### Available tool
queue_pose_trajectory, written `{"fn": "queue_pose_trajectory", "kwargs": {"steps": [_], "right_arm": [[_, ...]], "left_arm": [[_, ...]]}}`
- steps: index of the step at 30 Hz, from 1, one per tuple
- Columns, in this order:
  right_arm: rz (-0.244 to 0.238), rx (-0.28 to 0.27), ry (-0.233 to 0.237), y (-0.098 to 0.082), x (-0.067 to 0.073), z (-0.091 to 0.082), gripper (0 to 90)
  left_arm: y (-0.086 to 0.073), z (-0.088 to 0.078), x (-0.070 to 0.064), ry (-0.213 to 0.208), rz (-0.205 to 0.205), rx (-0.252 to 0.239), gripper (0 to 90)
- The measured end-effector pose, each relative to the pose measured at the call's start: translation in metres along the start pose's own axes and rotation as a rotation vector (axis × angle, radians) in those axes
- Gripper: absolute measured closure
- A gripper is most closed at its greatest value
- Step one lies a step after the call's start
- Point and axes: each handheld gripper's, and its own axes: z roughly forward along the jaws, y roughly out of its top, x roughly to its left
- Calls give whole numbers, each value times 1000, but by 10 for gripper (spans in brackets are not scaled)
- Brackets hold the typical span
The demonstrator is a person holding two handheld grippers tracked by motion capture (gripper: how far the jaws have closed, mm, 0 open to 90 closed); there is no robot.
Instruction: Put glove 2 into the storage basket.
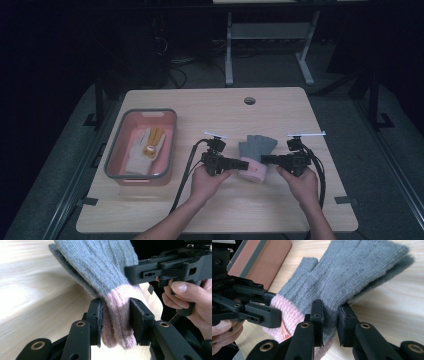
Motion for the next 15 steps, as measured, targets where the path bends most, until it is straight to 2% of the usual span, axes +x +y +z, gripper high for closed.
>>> {"fn": "queue_pose_trajectory", "kwargs": {"steps": [7, 11, 15], "right_arm": [[-15, 1, 13, 8, 12, 7, 767], [1, 4, 26, 10, 15, 10, 768], [-14, -1, 23, 14, 18, 12, 767]], "left_arm": [[1, -14, 2, 11, 0, -17, 640], [2, -21, 3, 12, 15, -24, 640], [2, -24, 3, 14, 20, -31, 640]]}}
